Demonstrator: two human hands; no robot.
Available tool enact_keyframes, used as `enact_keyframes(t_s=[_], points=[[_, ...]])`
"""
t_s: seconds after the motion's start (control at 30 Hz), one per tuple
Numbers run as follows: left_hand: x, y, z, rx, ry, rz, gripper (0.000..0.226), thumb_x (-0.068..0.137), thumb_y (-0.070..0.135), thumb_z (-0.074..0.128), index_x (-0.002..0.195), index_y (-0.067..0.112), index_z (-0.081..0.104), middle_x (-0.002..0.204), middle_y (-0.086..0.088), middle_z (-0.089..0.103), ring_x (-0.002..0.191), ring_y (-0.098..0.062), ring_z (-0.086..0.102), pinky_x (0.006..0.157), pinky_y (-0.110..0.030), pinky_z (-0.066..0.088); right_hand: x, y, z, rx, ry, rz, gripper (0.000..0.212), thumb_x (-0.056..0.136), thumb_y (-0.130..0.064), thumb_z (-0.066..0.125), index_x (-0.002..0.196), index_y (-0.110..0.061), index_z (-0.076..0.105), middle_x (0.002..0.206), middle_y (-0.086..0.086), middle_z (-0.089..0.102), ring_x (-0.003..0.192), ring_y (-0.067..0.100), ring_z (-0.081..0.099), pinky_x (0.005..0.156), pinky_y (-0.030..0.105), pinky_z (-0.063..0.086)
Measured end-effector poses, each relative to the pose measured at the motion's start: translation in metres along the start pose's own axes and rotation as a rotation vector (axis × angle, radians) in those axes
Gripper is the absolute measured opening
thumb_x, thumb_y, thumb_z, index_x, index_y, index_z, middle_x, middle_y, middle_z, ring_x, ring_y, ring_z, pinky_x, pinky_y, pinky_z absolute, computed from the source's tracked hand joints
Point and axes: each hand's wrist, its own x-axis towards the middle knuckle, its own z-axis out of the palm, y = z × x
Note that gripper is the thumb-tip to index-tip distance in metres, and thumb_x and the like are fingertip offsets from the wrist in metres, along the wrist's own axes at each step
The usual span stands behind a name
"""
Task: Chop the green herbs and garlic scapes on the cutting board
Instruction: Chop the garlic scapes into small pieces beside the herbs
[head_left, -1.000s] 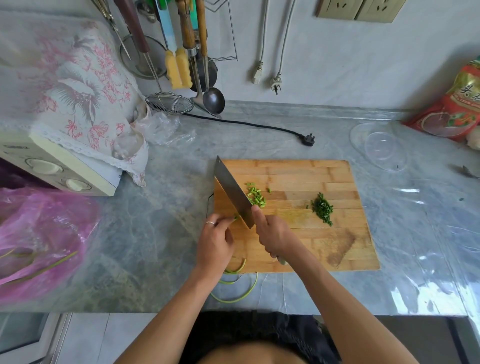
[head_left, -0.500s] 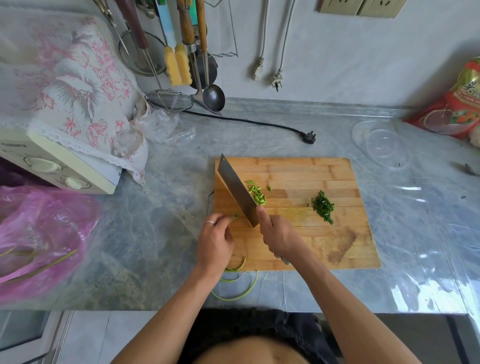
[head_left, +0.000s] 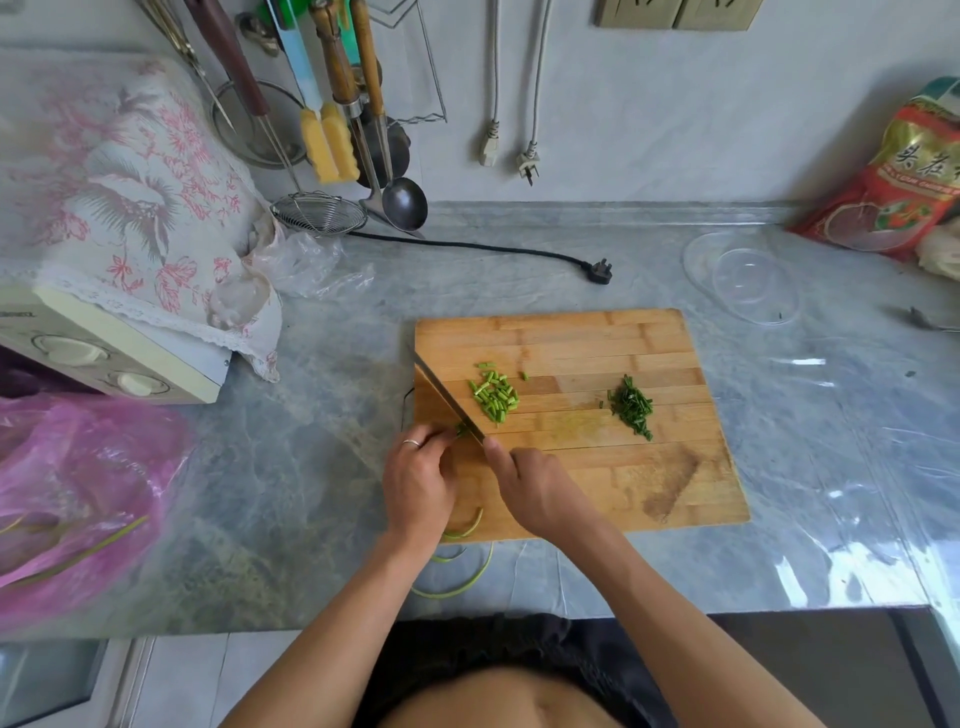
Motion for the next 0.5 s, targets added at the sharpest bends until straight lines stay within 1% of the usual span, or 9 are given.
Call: enact_keyframes(t_s=[0.03, 0.1, 0.17, 0.27, 0.33, 0.37, 0.4, 0.47, 0.5], points=[[0.001, 0.000, 0.001, -0.033, 0.015, -0.050, 0.030, 0.076, -0.006, 0.068, 0.100, 0.011, 0.076, 0.102, -0.003, 0.070, 0.088, -0.027, 0.066, 0.070, -0.035, 0.054, -0.003, 0.002, 0.000, 0.029, 0.006, -0.010, 0.056, 0.102, -0.053, 0.021, 0.079, -0.013, 0.053, 0.072, 0.010, 0.052, 0.070, 0.026, 0.048, 0.068, 0.033, 0.039], [0.000, 0.003, 0.002, -0.071, 0.032, -0.089, 0.029, 0.077, -0.008, 0.068, 0.097, 0.011, 0.077, 0.099, -0.002, 0.070, 0.086, -0.024, 0.066, 0.070, -0.032, 0.052, -0.006, 0.004, -0.002, 0.107, 0.016, -0.018, 0.049, 0.104, -0.047, 0.025, 0.067, -0.021, 0.044, 0.071, 0.013, 0.051, 0.068, 0.027, 0.047, 0.070, 0.041, 0.044], [0.003, 0.005, 0.003, -0.131, 0.042, -0.109, 0.025, 0.079, -0.008, 0.068, 0.095, 0.010, 0.077, 0.095, -0.002, 0.071, 0.083, -0.023, 0.067, 0.070, -0.033, 0.052, -0.004, 0.008, -0.005, 0.186, 0.039, 0.015, 0.057, 0.102, -0.053, 0.028, 0.063, -0.016, 0.044, 0.066, 0.012, 0.053, 0.064, 0.026, 0.049, 0.068, 0.041, 0.045], [0.008, 0.005, 0.001, -0.165, 0.047, -0.132, 0.016, 0.079, -0.004, 0.074, 0.090, 0.007, 0.076, 0.089, -0.004, 0.071, 0.079, -0.022, 0.067, 0.069, -0.029, 0.050, -0.001, 0.013, -0.007, 0.203, 0.044, 0.037, 0.066, 0.099, -0.059, 0.028, 0.068, -0.005, 0.051, 0.065, 0.010, 0.055, 0.060, 0.024, 0.051, 0.066, 0.040, 0.048], [0.008, 0.002, -0.001, -0.165, 0.025, -0.077, 0.011, 0.079, 0.000, 0.077, 0.088, 0.005, 0.077, 0.087, -0.005, 0.071, 0.076, -0.021, 0.067, 0.069, -0.025, 0.049, 0.000, 0.014, -0.008, 0.199, 0.050, 0.035, 0.072, 0.100, -0.059, 0.026, 0.074, 0.002, 0.056, 0.067, 0.013, 0.056, 0.062, 0.026, 0.053, 0.067, 0.043, 0.050], [0.008, 0.000, -0.001, -0.149, 0.007, -0.037, 0.009, 0.080, 0.001, 0.077, 0.089, 0.005, 0.077, 0.088, -0.005, 0.071, 0.076, -0.021, 0.067, 0.068, -0.027, 0.051, -0.001, 0.013, -0.008, 0.201, 0.056, 0.025, 0.072, 0.100, -0.058, 0.026, 0.074, 0.001, 0.057, 0.068, 0.014, 0.057, 0.063, 0.028, 0.054, 0.068, 0.044, 0.050], [0.007, -0.002, -0.002, -0.124, -0.006, -0.008, 0.009, 0.081, 0.002, 0.077, 0.090, 0.004, 0.077, 0.089, -0.005, 0.071, 0.076, -0.022, 0.067, 0.068, -0.032, 0.052, -0.002, 0.012, -0.008, 0.199, 0.052, 0.013, 0.065, 0.101, -0.055, 0.026, 0.071, -0.006, 0.056, 0.070, 0.016, 0.056, 0.066, 0.032, 0.054, 0.068, 0.045, 0.049], [0.004, -0.004, -0.001, -0.057, -0.018, 0.025, 0.010, 0.083, 0.003, 0.075, 0.093, 0.004, 0.076, 0.094, -0.006, 0.071, 0.078, -0.026, 0.068, 0.066, -0.036, 0.055, -0.006, 0.008, -0.007, 0.201, 0.045, -0.010, 0.047, 0.105, -0.046, 0.025, 0.066, -0.027, 0.043, 0.073, 0.017, 0.052, 0.071, 0.035, 0.053, 0.071, 0.047, 0.046], [0.001, -0.004, -0.001, -0.031, -0.013, 0.028, 0.012, 0.084, 0.004, 0.074, 0.095, 0.004, 0.076, 0.096, -0.005, 0.071, 0.081, -0.027, 0.068, 0.065, -0.037, 0.055, -0.007, 0.008, -0.006, 0.193, 0.042, 0.004, 0.045, 0.105, -0.046, 0.024, 0.067, -0.028, 0.043, 0.074, 0.016, 0.052, 0.071, 0.033, 0.051, 0.070, 0.045, 0.044]])
